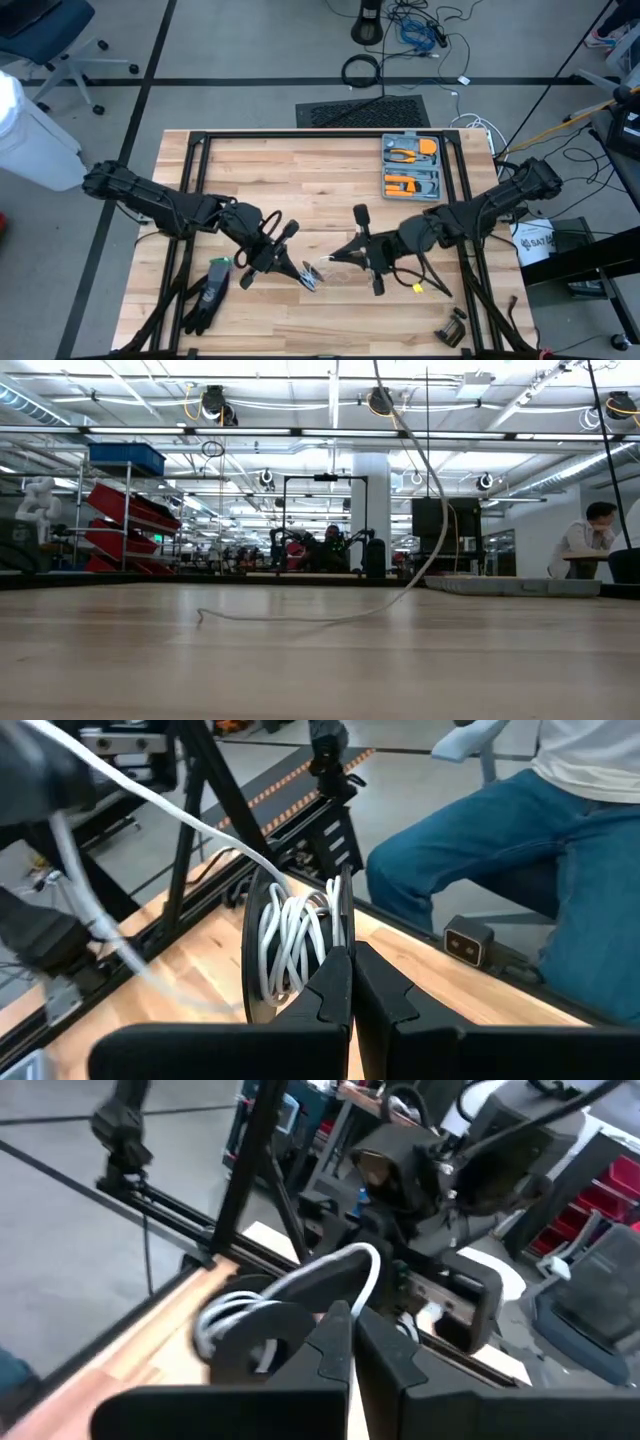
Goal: Coil cords
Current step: Coil the white wire onto the spool
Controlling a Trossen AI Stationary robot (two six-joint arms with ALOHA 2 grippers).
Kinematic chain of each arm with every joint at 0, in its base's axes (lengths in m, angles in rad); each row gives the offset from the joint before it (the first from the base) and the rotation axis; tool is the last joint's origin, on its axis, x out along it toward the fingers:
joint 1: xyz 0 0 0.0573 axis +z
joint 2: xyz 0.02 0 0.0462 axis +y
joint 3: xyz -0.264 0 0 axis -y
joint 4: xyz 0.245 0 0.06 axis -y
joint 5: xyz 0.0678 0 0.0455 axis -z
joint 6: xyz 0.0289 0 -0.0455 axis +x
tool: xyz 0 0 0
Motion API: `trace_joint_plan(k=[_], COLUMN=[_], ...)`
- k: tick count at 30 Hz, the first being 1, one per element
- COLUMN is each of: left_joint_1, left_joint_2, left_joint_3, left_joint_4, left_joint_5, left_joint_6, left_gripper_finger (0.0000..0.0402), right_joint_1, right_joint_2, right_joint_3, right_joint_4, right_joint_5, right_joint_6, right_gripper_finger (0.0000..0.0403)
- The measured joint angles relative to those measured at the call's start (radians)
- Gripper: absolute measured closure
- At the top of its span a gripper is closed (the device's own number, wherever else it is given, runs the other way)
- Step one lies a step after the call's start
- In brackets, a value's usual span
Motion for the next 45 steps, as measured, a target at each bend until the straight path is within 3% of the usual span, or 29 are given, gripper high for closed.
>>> trace_joint_plan(k=[7,21,33,45], left_joint_1=[0.022,0.008,-0.025,-0.037], left_joint_2=[0.028,0.028,-0.006,-0.078], left_joint_3=[0.000,0.000,0.000,0.000], left_joint_4=[0.038,0.095,0.122,-0.013], left_joint_5=[0.074,0.093,0.084,-0.044], left_joint_6=[0.001,0.029,0.080,0.070], left_gripper_finger=[0.0401,0.0401,0.0401,0.0401], right_joint_1=[-0.084,-0.186,-0.184,-0.086], right_joint_2=[0.054,0.188,0.254,0.234], right_joint_3=[0.000,0.000,0.000,0.000], right_joint_4=[0.037,0.039,0.000,-0.126], right_joint_5=[-0.071,-0.189,-0.215,-0.171], right_joint_6=[-0.009,0.088,0.204,0.306], right_gripper_finger=[0.0403,0.0403,0.0403,0.0403])
